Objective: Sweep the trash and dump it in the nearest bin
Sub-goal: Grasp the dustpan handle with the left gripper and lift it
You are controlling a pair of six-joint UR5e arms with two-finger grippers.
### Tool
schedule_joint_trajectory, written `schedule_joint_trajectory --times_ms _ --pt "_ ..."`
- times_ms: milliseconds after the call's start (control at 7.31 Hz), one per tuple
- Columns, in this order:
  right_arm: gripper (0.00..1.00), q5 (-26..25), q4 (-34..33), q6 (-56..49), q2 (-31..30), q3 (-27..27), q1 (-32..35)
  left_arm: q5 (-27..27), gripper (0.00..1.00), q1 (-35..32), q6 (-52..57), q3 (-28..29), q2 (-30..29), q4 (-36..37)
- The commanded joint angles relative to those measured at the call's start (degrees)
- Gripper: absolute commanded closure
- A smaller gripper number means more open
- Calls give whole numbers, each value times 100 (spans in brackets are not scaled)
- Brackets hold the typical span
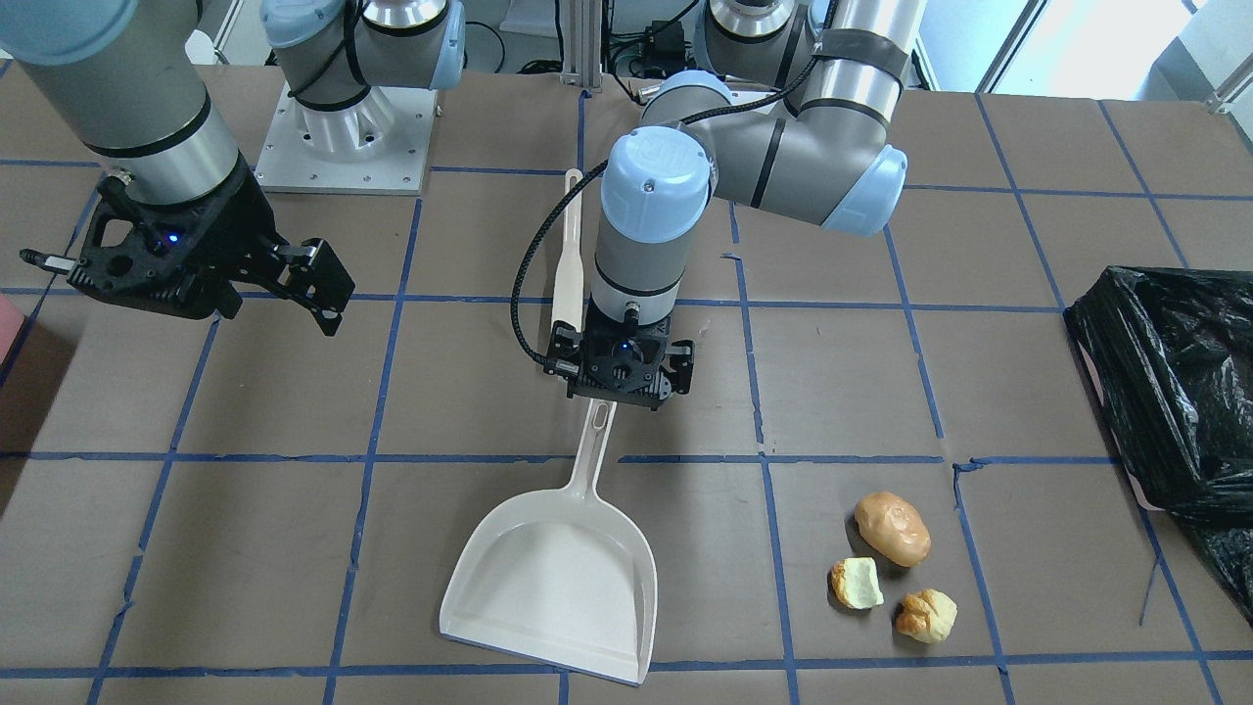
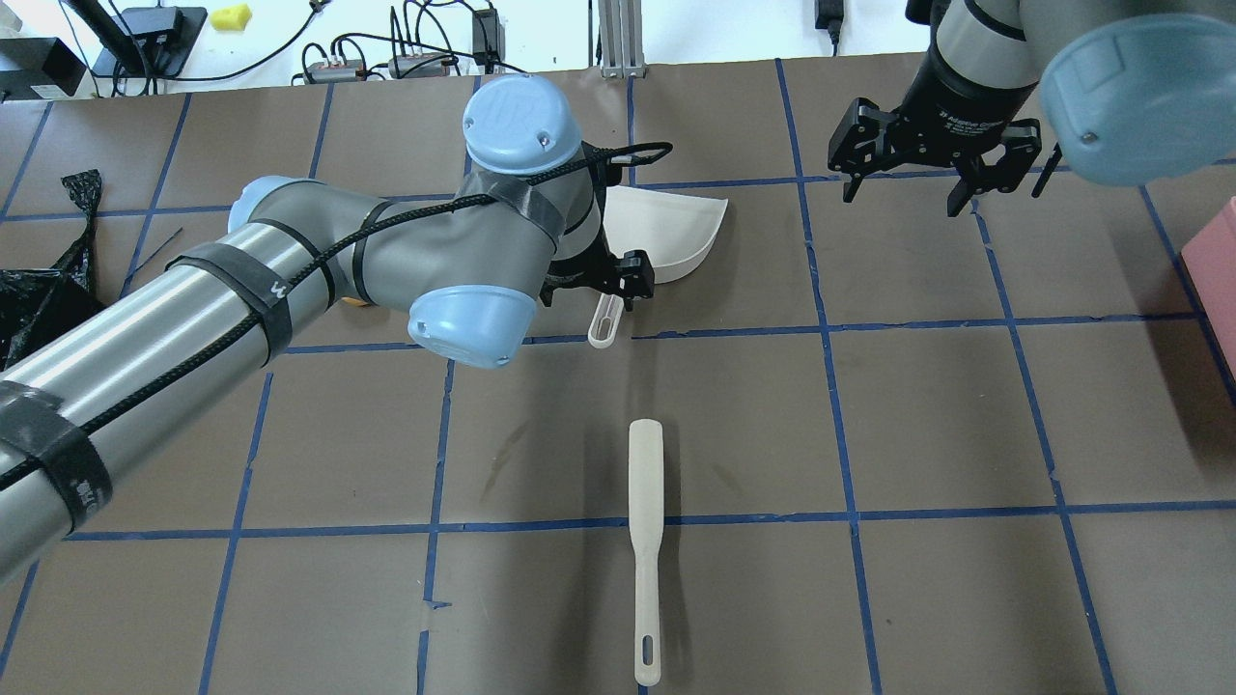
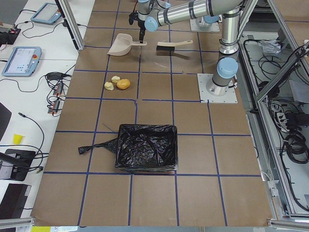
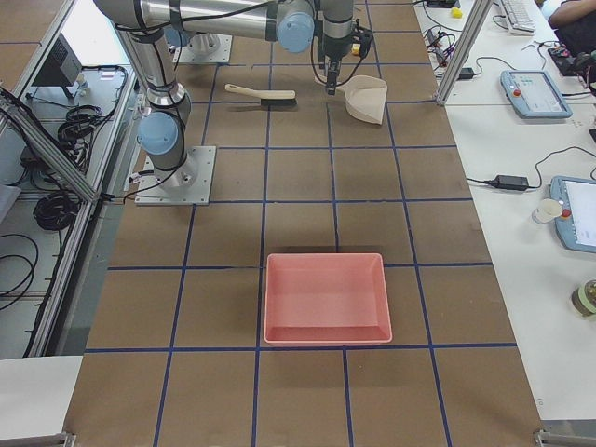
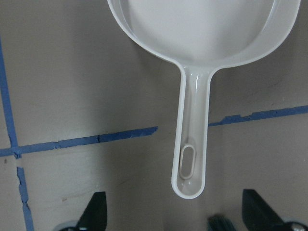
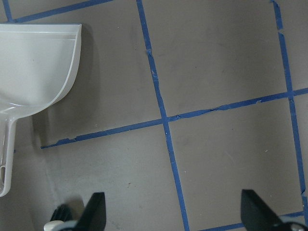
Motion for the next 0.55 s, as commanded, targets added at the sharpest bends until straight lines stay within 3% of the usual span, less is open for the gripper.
schedule_joint_trajectory --times_ms 0,410 --pt "0 0 2 -1 1 7 -8 -4 0 -104 30 -69 -186 333" --pt "0 -9 2 -1 1 7 -17 5 0 -192 126 -253 -352 752"
